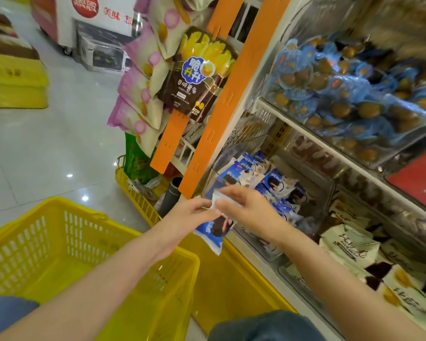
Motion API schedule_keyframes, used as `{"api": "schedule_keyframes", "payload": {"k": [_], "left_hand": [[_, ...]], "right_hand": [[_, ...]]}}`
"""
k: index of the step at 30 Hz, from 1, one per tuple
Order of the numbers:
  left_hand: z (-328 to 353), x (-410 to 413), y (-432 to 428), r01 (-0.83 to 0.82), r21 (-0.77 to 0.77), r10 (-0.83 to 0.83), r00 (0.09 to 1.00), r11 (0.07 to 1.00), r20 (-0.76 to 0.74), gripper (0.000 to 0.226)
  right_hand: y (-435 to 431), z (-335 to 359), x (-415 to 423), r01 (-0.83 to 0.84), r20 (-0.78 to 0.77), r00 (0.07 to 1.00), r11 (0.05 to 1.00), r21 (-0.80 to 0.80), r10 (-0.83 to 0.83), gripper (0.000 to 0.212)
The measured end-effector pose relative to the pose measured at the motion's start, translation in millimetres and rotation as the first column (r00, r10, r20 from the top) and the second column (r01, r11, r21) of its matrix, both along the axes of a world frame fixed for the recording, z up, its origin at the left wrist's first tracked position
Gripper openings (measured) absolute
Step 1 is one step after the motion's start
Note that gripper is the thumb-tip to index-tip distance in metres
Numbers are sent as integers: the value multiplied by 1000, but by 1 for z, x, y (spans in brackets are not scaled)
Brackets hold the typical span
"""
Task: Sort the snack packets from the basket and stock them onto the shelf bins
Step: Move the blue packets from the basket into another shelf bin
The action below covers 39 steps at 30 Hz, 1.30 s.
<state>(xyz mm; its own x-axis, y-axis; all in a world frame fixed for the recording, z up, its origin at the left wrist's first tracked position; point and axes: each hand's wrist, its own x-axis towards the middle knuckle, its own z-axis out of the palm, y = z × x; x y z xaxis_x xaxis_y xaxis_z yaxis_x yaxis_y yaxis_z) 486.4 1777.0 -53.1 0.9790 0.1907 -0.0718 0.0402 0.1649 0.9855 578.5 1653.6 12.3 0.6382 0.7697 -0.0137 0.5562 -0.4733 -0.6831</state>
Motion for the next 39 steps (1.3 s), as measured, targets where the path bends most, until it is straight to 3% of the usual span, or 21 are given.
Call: {"api": "schedule_keyframes", "payload": {"k": [2,7,10,13,16,19,23,26,29,31,34,39], "left_hand": [[1,-9,-1,16,32,-16,1000,999,8,35],[-1,-16,-1,-33,-132,36,999,991,20,26],[0,-15,-1,-132,-141,144,986,981,81,25],[-4,-10,-2,-276,32,270,956,961,117,21],[-11,-5,-6,-293,245,244,947,924,209,16],[-12,-1,-16,-243,364,146,951,899,274,21],[2,13,-16,-236,448,75,935,862,348,19],[17,35,-6,-305,556,86,919,774,385,22],[22,62,1,-329,733,29,921,596,390,26],[18,79,3,-270,843,-50,943,465,329,27],[5,96,2,-245,924,-128,948,295,292,28],[-8,98,7,-309,910,-170,916,275,363,27]], "right_hand": [[-1,5,-4,0,-16,1000,1000,13,0,6],[-15,6,-11,185,6,982,963,196,-189,13],[-27,4,-14,195,-133,976,960,201,-171,5],[-39,0,-16,131,-298,950,984,122,-90,36],[-45,-6,-17,-16,-130,991,998,-60,8,50],[-43,-11,-18,-56,-99,994,998,-13,54,38],[-44,-9,-14,35,-19,999,996,86,-34,19],[-51,6,10,207,108,969,968,145,-224,17],[-55,22,54,420,272,845,887,194,-460,27],[-51,24,85,535,359,759,835,130,-543,36],[-36,12,125,581,380,765,812,-58,-520,43],[-23,-12,159,600,395,771,778,-188,-499,35]]}}
